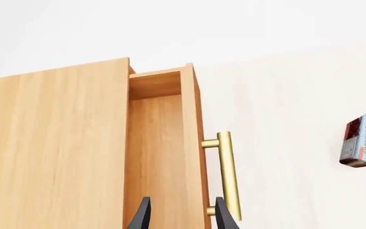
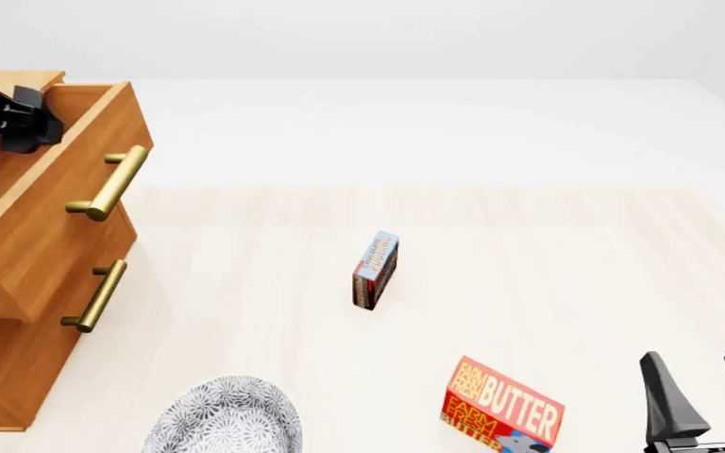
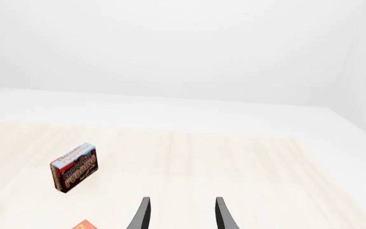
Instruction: Put the chocolate pudding in the top drawer of the cabinet and close it.
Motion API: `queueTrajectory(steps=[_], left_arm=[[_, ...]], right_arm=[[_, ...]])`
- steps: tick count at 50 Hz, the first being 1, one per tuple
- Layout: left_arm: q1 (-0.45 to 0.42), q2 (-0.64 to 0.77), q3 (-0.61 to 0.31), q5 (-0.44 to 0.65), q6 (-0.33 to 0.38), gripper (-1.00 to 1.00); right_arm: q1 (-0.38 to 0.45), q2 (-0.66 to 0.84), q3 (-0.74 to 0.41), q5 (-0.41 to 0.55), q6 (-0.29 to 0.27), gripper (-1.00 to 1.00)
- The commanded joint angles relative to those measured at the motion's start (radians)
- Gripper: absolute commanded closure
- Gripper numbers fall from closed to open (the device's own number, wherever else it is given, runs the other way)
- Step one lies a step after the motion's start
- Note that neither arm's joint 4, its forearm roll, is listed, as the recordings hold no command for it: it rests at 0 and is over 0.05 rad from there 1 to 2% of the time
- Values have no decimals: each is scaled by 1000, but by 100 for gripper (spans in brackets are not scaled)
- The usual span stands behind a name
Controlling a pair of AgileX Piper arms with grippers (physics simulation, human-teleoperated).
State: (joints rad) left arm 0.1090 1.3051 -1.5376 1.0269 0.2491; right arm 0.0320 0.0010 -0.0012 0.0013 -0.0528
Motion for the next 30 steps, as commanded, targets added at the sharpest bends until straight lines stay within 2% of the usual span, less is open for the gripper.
queueTrajectory(steps=[1, 18, 19, 30], left_arm=[[11, 17, 0, -6, -1, -100], [4, 36, 17, -30, -19, -100], [-6, 52, 33, -43, -45, -100], [-7, 68, 32, -46, -72, -100]], right_arm=[[0, 0, 0, 0, 0, -100], [0, 0, 0, 1, -2, -100], [-1, 0, 0, 1, -1, -100], [-1, 0, 0, 2, -2, -100]])
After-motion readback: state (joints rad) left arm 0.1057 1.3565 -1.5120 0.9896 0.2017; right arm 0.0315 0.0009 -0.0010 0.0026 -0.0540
